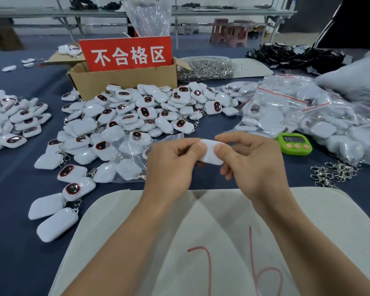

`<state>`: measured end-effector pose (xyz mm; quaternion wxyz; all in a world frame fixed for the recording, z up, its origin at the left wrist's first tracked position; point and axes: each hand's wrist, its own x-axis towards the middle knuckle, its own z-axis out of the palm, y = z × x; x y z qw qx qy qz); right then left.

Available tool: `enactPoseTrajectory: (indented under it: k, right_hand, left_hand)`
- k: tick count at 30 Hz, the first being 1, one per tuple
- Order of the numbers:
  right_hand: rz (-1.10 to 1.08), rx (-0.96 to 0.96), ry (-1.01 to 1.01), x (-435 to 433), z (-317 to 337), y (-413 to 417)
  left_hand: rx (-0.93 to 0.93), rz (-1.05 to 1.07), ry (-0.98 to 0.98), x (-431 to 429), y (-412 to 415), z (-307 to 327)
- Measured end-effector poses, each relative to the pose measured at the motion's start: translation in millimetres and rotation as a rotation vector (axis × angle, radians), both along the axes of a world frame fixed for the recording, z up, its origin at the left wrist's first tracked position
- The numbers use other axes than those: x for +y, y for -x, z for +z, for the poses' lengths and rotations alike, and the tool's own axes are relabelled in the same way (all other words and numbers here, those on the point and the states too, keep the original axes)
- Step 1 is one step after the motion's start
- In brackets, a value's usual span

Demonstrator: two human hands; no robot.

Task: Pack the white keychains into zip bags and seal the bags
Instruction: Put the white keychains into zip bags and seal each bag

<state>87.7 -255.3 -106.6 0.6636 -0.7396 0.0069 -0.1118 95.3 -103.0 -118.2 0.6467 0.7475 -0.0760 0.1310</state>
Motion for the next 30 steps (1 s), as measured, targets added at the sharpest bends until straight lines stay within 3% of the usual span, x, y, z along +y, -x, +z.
enactPoseTrajectory:
  k: [8,12,17,22,27,30]
  right_hand:
    - [0.055,0.122,-0.092,-5,3,-1]
    - [0.055,0.178,-0.004,-3,-1,-4]
    - [0.192,0.116,0.021,-5,1,0]
    - [0.065,0.136,0.018,-9,-2,-6]
    - [-0.034,0.137,-0.059,-11,-6,-9]
    - [-0.044,0.13,-0.12,-11,-3,-13]
  left_hand:
    - [-0.067,-0.129,-0.131,0,4,2]
    - [-0.079,-0.028,-0.217,-2,4,-1]
    - [-0.065,0.096,-0.299,2,2,-4]
    - [-0.146,0.297,-0.434,3,0,-5]
    - [0.003,0.376,-0.876,3,-4,-11]
    - [0.079,0.323,-0.809,5,-9,-11]
